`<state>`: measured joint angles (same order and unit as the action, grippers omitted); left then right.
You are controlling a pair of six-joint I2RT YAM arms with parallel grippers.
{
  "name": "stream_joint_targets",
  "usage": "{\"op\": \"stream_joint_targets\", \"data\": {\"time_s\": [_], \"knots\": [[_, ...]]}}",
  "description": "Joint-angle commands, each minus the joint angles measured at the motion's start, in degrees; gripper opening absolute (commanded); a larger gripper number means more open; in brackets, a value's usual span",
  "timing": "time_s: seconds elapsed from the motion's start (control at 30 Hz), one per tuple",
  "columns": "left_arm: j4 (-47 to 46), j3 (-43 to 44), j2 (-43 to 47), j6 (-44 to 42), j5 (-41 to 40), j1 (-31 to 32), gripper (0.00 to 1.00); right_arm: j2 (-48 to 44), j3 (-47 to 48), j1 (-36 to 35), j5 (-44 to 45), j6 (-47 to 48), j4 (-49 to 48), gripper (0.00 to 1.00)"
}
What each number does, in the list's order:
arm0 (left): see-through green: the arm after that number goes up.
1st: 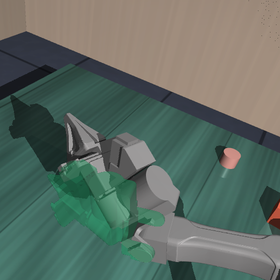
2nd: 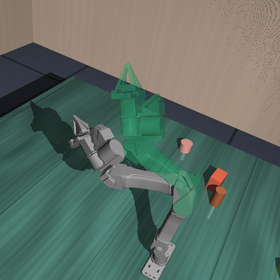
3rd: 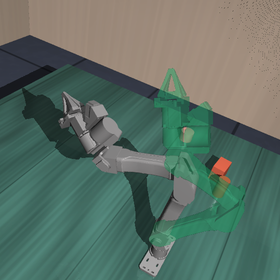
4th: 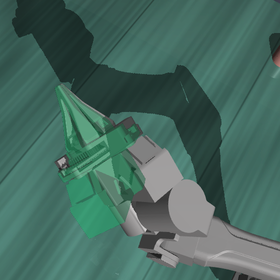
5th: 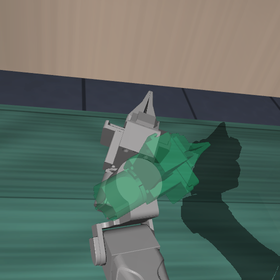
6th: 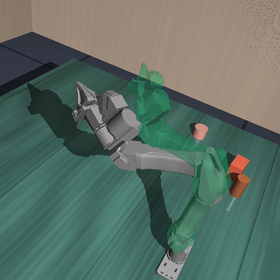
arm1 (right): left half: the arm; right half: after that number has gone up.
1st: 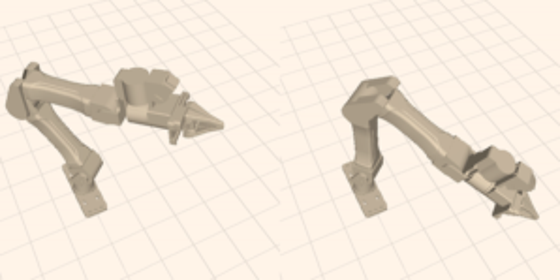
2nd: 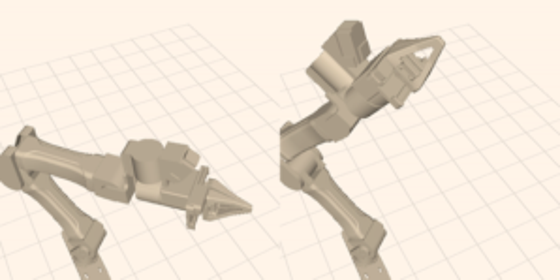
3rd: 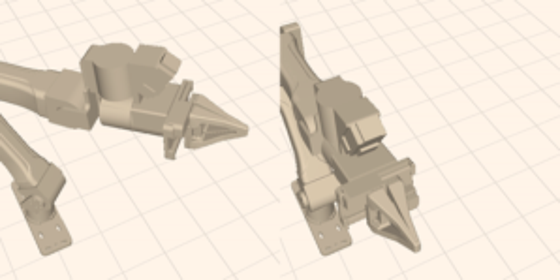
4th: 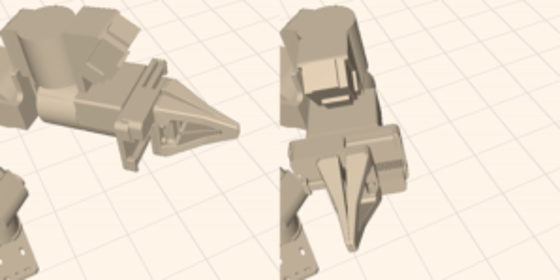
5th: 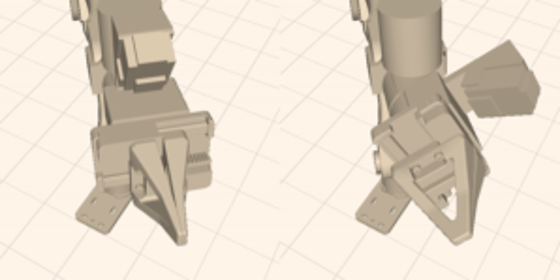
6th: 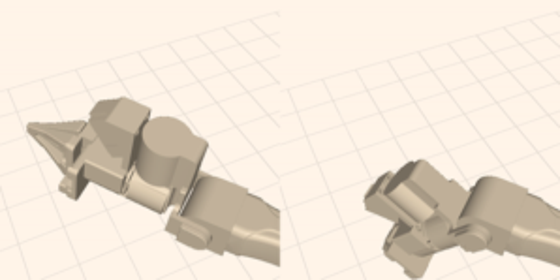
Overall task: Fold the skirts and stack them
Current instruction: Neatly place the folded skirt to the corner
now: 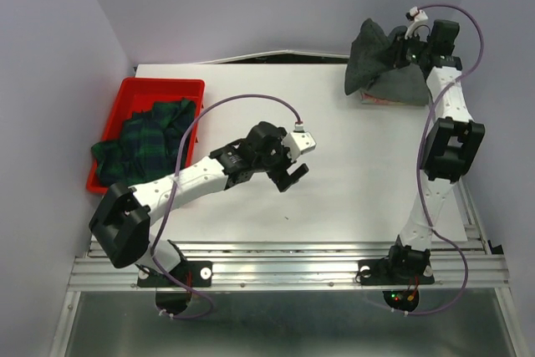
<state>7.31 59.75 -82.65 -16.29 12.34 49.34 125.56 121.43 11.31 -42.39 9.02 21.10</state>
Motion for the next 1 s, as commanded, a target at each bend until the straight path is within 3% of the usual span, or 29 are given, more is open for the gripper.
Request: {"op": "stream_joint_targets", "data": {"time_s": [0.0,0.57,0.97], "knots": [[-1.7,0.1,-0.2,0.7,1.3,-0.5,0.99,0.6,5.5,3.4,-3.6,0.6,-2.7,0.01],[-0.5,2.7,-3.5,1.0,2.2,-0.6,0.99,4.8,2.7,12.6,-8.3,3.4,-3.8,0.01],[2.2,3.8,-4.0,0.9,1.5,-0.7,0.99,16.6,8.3,13.6,-4.2,-0.4,-9.1,0.12]]}}
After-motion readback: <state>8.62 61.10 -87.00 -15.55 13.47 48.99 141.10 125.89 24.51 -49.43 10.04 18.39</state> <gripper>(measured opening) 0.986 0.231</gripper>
